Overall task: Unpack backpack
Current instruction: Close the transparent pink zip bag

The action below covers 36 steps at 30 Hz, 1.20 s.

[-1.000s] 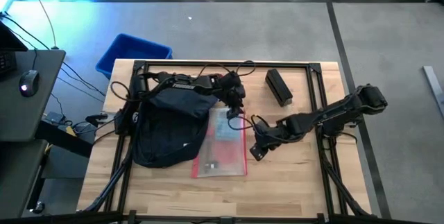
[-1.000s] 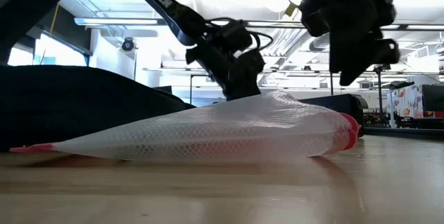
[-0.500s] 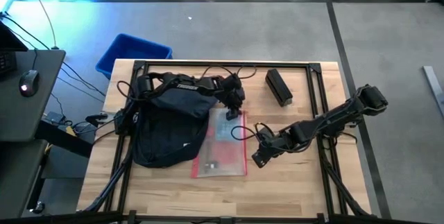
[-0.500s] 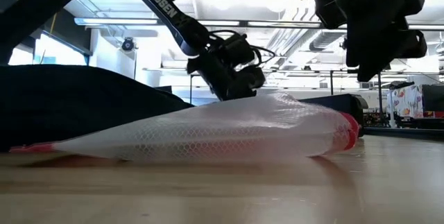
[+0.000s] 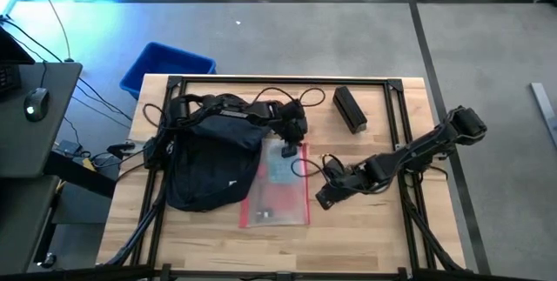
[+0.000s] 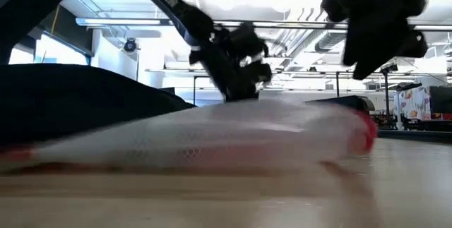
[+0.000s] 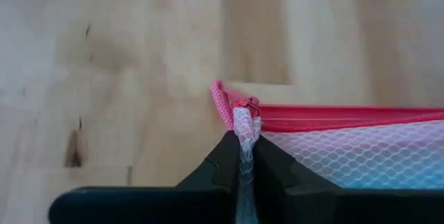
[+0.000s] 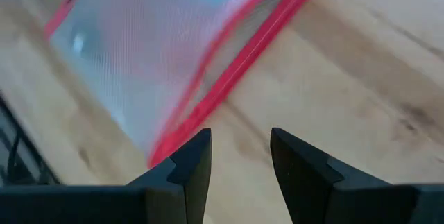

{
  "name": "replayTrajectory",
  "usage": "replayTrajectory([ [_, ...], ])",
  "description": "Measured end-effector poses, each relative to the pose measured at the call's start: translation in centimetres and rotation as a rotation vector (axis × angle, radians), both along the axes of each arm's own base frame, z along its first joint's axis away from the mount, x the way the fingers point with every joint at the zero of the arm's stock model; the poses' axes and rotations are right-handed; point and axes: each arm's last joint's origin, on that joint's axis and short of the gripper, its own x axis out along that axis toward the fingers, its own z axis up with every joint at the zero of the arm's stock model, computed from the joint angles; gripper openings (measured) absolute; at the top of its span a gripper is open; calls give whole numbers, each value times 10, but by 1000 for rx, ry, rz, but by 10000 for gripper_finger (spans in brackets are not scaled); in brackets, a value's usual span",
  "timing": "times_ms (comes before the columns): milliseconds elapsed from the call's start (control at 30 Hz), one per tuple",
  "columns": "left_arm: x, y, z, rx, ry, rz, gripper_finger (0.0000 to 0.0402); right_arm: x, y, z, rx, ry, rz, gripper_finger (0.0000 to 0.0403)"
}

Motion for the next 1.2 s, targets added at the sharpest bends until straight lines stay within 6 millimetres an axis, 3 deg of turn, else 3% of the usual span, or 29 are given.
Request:
replayTrajectory([
  [200,-21,-26,80,77,-117,-139,0,-11,14,10,-81,-66,104,132],
  [400,-38,-46,127,96,-207,-171,0,-9,-11,35,-251,-212,117,132],
  [600,-41,-58,133,73,-201,-151,0,-8,-55,65,-513,-300,237,132],
  [700,-40,-63,132,76,-195,-148,0,-4,-74,67,-603,-266,319,132],
  [833,-39,-68,131,93,-189,-144,0,5,-95,60,-563,-246,439,132],
  [1000,-39,-70,131,85,-186,-135,0,17,-103,59,-567,-320,566,132],
  [1200,-39,-68,131,112,-178,-106,0,25,-103,49,-611,-283,635,132],
])
